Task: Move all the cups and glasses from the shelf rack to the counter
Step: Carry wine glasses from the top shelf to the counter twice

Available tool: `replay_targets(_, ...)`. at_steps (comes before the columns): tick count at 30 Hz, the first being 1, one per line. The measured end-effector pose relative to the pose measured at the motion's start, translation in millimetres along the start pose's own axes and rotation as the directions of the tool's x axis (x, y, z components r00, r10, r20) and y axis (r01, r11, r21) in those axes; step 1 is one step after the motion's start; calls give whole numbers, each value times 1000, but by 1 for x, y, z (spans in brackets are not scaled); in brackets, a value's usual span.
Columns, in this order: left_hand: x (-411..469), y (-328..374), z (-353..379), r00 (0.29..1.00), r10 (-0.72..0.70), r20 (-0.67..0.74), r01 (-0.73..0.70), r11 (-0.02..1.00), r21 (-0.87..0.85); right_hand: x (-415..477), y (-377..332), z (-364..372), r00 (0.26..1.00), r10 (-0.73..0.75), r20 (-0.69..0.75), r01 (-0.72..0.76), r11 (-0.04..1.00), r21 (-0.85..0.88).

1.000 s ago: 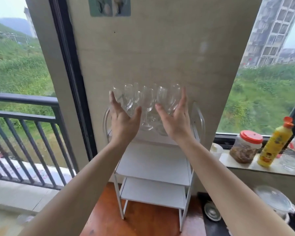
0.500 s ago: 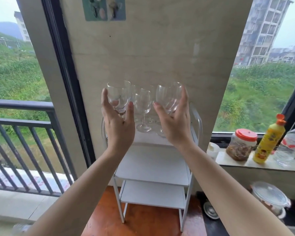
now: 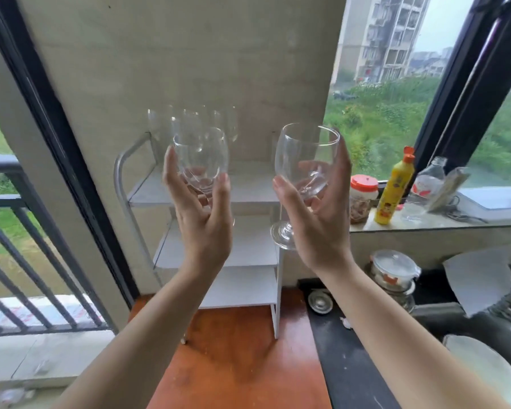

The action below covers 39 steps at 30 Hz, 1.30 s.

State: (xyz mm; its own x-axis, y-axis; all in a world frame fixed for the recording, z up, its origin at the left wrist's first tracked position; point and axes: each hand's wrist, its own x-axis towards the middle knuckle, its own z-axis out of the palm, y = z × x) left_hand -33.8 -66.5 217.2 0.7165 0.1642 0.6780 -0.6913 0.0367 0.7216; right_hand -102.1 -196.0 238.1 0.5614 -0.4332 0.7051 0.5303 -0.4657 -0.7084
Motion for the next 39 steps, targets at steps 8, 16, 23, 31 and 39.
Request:
replay_targets(8,-101,92,93,979,-65,194,78,995,-60,-39,-34,-170,987,-8,-161,-18,986,-164)
replay_targets(16,-298,231,220,895,-65,442,197,945,-260,-148,-98,-432,916,-9,-400,-149,921,-360)
replay_targets(23,-471,343,328,653,-49,756,410,863,-297,-257,-159,-657,773,-76,-630,-353,773,-527)
replay_targets(31,-634,415,457,375,107,921,561,764,-317,-349,-172,-840,570,-190,-800,-511,680,-526)
replay_targets(39,-769,502,612,165,286,944,682,658,-319,-370,-184,-1019,386,-303,-871,-653,578,-490)
